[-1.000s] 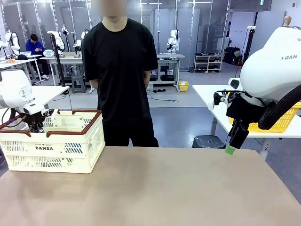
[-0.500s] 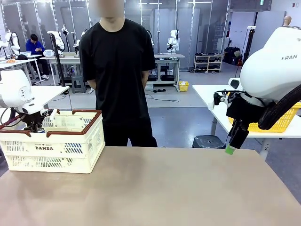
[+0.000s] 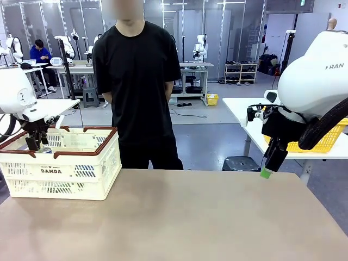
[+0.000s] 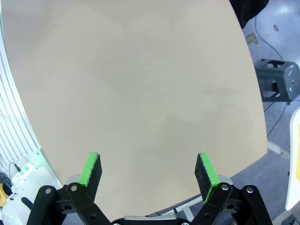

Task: Place the drinks into the Shopping basket.
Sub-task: Pick up one drink and place it into the Shopping basket.

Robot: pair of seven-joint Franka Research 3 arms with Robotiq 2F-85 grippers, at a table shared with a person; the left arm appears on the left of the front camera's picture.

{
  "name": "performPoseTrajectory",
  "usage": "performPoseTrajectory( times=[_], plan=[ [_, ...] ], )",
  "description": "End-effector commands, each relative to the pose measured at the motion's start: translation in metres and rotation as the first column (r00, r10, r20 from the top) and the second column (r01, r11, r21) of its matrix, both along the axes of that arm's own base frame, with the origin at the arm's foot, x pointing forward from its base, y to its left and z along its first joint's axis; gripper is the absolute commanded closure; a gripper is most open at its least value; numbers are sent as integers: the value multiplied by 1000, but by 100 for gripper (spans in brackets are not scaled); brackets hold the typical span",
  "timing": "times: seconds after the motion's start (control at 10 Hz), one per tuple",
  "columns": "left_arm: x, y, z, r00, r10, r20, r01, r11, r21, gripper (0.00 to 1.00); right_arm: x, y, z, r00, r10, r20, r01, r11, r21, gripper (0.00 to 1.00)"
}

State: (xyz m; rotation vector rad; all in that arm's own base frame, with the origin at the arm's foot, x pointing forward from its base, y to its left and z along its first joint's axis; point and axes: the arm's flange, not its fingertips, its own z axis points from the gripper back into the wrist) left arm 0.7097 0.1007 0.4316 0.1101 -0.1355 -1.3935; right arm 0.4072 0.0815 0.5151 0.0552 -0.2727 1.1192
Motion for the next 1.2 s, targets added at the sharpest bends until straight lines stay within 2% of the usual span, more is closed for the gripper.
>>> performPoseTrajectory(
  times=[0.0, 0.2, 0.3, 1.1],
  plan=[
    [-17, -5, 7, 999, -42, -14, 42, 999, -2, 0, 0, 0, 0, 1000, 0, -1, 0, 1000, 0, 0],
    [-23, -9, 17, 997, -64, -33, 63, 997, -34, 0, 0, 0, 0, 1000, 0, -1, 0, 1000, 0, 0],
    [-7, -7, 13, 1000, -24, -2, 24, 1000, -4, 0, 0, 0, 0, 1000, 0, -1, 0, 1000, 0, 0],
    [-7, -7, 13, 1000, -24, -2, 24, 1000, -4, 0, 0, 0, 0, 1000, 0, -1, 0, 1000, 0, 0]
  ],
)
